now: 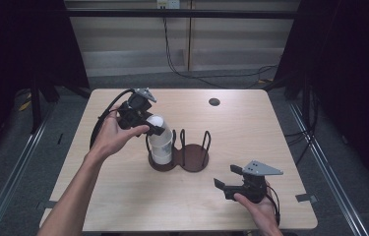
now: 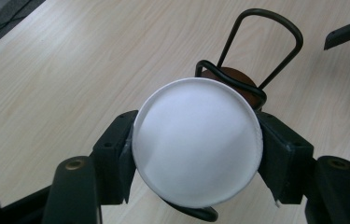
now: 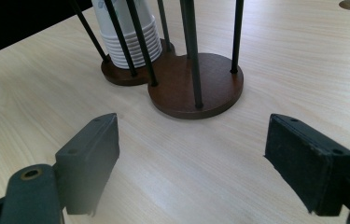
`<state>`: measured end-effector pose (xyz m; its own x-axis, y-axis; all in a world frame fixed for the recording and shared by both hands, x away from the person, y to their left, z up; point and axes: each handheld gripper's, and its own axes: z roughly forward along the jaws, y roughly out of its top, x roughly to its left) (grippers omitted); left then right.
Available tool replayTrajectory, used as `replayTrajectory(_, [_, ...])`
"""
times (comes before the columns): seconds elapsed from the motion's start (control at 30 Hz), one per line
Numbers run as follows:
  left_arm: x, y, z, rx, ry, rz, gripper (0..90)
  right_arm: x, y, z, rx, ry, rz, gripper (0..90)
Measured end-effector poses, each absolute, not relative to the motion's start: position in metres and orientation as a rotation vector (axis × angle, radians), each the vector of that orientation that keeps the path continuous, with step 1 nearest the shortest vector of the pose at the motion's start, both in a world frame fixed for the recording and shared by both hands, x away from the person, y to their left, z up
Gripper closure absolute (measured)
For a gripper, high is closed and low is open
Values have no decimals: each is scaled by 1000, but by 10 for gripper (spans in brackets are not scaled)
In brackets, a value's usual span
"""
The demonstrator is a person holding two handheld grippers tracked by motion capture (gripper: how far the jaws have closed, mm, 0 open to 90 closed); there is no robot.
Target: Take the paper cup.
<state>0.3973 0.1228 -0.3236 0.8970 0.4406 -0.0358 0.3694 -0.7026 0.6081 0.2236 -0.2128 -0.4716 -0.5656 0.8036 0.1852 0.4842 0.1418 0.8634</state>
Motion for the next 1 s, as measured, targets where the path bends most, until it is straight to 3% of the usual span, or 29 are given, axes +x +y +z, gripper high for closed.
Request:
replayTrajectory(0.77, [386,139,-310,2265,602,192,368,224,-213,-472,1248,2102,1389,174])
replayTrajectory(1.0, [384,148,-310,2205,608,152,368,224,-213,-472,1249,2100,1388,173])
